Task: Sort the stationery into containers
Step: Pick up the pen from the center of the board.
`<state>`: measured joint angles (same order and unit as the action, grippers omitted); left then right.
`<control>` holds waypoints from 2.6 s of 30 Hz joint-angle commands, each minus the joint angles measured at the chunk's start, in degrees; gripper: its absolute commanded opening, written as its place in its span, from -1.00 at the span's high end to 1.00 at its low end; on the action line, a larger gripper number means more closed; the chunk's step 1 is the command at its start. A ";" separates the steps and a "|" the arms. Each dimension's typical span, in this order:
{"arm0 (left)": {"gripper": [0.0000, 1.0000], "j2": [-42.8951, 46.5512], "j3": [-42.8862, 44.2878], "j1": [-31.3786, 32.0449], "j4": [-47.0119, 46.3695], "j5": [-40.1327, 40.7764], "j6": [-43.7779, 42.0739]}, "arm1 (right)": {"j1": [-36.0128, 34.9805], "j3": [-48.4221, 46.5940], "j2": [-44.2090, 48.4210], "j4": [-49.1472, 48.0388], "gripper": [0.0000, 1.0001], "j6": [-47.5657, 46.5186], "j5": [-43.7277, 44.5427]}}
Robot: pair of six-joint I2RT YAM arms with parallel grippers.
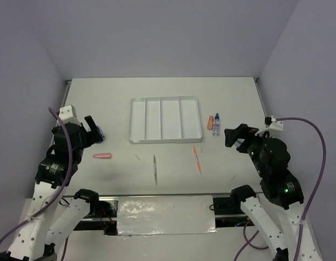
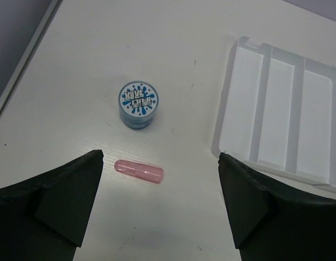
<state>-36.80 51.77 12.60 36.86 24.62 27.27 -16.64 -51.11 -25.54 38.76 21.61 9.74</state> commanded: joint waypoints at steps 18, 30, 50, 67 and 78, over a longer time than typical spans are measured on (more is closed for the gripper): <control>-0.99 -1.88 0.18 0.23 -2.85 -5.10 -0.72 | -2.33 3.56 -6.61 -6.50 -0.99 -0.51 -14.45; -0.99 -1.88 0.09 0.23 -2.85 -5.38 -0.81 | -40.03 -5.13 -41.40 -8.78 -0.99 10.89 13.54; -0.99 -0.47 0.00 0.32 -3.02 -5.99 -0.99 | -51.47 -14.54 -71.05 -14.24 -0.10 20.58 13.73; -0.99 -0.38 -0.18 0.76 -3.20 -7.13 -1.43 | -53.05 -15.77 -78.78 -14.24 0.16 21.72 11.80; -0.99 -0.56 -0.18 1.02 -3.20 -7.31 -1.51 | -52.79 -13.58 -80.46 -14.94 0.68 22.25 9.95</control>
<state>-37.63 51.75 13.32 35.92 18.06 26.92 -69.12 -65.25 -105.69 25.89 42.54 20.95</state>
